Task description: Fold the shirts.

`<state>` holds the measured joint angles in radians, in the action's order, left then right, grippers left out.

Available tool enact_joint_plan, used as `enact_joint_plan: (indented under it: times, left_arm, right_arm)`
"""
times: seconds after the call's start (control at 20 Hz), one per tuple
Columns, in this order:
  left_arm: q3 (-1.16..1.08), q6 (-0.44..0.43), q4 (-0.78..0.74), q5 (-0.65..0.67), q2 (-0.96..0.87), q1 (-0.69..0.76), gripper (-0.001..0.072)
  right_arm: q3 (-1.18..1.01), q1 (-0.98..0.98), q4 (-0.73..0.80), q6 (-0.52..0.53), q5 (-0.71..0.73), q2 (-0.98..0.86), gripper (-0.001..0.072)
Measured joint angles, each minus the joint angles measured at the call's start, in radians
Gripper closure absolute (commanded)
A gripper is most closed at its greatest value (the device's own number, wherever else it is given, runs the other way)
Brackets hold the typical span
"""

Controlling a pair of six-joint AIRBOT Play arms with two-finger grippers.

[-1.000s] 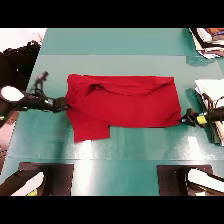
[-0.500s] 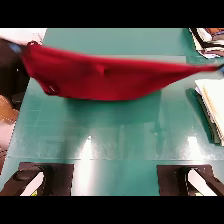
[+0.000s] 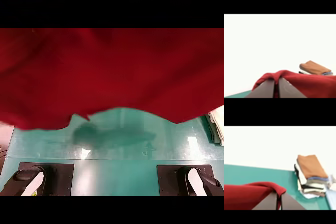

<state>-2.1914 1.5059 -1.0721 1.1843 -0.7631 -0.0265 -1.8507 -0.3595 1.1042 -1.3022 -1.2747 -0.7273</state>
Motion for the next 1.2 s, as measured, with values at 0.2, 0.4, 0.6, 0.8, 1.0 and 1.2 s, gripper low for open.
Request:
enact_joint_plan:
  times: [0.2, 0.4, 0.6, 0.8, 1.0, 1.2]
  left_arm:
    - [0.117, 0.012, -0.018, 0.039, -0.005, 0.000, 0.0680]
    - [0.381, 0.011, -0.025, 0.060, -0.074, 0.000, 0.0680]
    - [0.563, -0.013, -0.026, 0.071, -0.267, 0.000, 0.0679]
    - [0.622, -0.037, -0.026, 0.019, -0.531, 0.000, 0.0680]
    - [0.609, -0.062, -0.002, -0.140, -0.738, 0.000, 0.0679]
    - [0.584, -0.077, 0.005, -0.241, -0.820, -0.002, 0.0680]
  right_arm:
    - [-0.088, -0.010, 0.014, -0.039, -0.125, -0.100, 0.0695]
    - [-0.053, 0.038, 0.028, -0.055, -0.241, -0.254, 0.0695]
    - [0.072, 0.154, 0.131, -0.077, -0.286, -0.435, 0.0695]
    - [0.158, 0.249, 0.216, -0.102, -0.261, -0.657, 0.0695]
    - [0.097, 0.305, 0.245, -0.110, -0.168, -0.866, 0.0695]
    - [-0.018, 0.337, 0.254, -0.113, -0.116, -0.990, 0.0696]
